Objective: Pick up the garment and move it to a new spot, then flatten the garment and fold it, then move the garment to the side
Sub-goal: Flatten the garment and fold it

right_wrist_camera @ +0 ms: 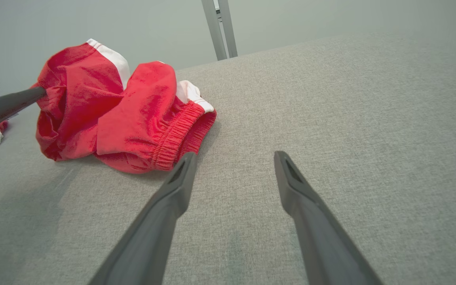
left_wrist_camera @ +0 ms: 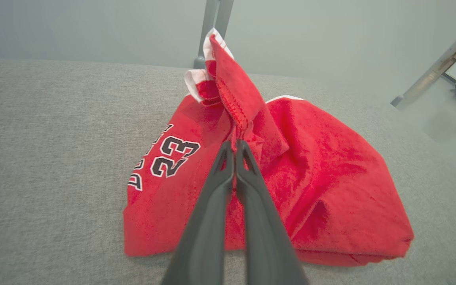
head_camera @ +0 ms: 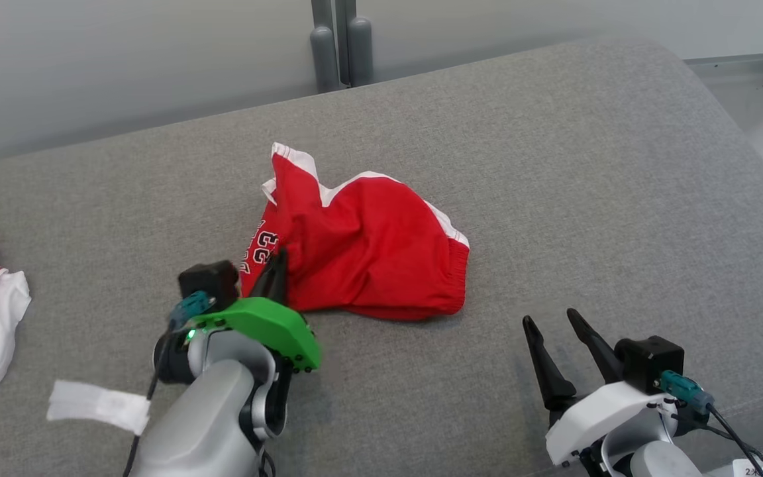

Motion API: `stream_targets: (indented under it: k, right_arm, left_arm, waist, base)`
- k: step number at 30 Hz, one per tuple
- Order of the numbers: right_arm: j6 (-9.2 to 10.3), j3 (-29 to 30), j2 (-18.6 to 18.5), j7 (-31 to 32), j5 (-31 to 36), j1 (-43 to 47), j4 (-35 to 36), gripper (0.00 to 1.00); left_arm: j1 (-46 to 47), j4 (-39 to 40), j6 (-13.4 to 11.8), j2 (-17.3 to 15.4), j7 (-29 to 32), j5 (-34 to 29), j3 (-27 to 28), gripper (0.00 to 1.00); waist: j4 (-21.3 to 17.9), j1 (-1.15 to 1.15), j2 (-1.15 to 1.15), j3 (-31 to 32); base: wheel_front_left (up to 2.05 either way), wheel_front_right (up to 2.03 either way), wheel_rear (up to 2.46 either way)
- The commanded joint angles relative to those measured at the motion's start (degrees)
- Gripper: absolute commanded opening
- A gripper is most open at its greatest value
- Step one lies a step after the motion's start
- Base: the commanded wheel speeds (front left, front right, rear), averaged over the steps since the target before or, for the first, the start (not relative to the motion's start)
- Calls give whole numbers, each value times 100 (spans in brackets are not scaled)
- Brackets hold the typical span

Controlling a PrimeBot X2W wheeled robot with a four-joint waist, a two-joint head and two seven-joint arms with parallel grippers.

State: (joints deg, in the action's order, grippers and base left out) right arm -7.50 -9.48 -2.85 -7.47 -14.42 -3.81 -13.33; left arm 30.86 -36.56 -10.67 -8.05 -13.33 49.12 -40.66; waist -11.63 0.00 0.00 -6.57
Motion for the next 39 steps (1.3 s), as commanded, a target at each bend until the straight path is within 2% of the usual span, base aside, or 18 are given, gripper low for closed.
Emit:
stream_targets:
  k: [1, 4, 10, 18, 24, 25, 26, 28, 29, 30, 39]
  right_arm:
    - [2, 14, -6, -24, -10, 47, -7, 100]
    - [2, 31, -6, -20, -23, 95, -19, 100]
    - [2, 0, -6, 14, -43, 115, -3, 100]
    - [2, 45, -8, 58, -12, 166, 24, 100]
    - [2, 109, -7, 122, 43, 251, 72, 100]
    - [2, 128, -8, 127, 53, 254, 84, 100]
    - [2, 141, -8, 126, 55, 264, 93, 100]
    - [2, 157, -7, 151, 59, 283, 105, 100]
    - [2, 162, -6, 162, 61, 283, 113, 100]
    - [2, 158, -7, 170, 67, 278, 117, 100]
    - [2, 216, -8, 285, 169, 359, 151, 100]
  left_arm:
    - [-183, 59, 45, -34, -58, 136, 176, 0]
    - [-667, 261, 107, -20, -129, 821, 819, 0]
    - [-1130, 441, 171, 47, -102, 1408, 1331, 0]
    - [-1541, 619, 55, -35, 111, 1650, 1413, 0]
    - [-2046, 994, -62, -235, 192, 1640, 1366, 0]
    - [-2115, 1053, -80, -252, 202, 1651, 1358, 10]
    - [-2171, 1103, -90, -289, 221, 1634, 1331, 31]
    - [-2278, 1159, -123, -343, 261, 1595, 1287, 47]
    - [-2310, 1184, -143, -359, 266, 1569, 1261, 79]
    - [-2352, 1195, -167, -341, 280, 1597, 1257, 100]
    - [-2708, 1236, -329, -561, 138, 1437, 1255, 100]
  waist:
    - [81, 0, 0, 47]
    - [249, 0, 0, 121]
    - [475, 0, 0, 211]
    - [631, 0, 0, 301]
    - [733, 0, 0, 331]
    - [754, 0, 0, 331]
    - [772, 0, 0, 331]
    - [801, 0, 0, 333]
    - [812, 0, 0, 333]
    - [822, 0, 0, 335]
    - [840, 0, 0, 422]
  base:
    - [0, 0, 0]
    - [0, 0, 0]
    - [0, 0, 0]
    - [0, 0, 0]
    - [0, 0, 0]
    - [0, 0, 0]
    - [0, 0, 0]
    - [0, 0, 0]
    - [0, 0, 0]
    - [0, 0, 0]
    - [0, 0, 0]
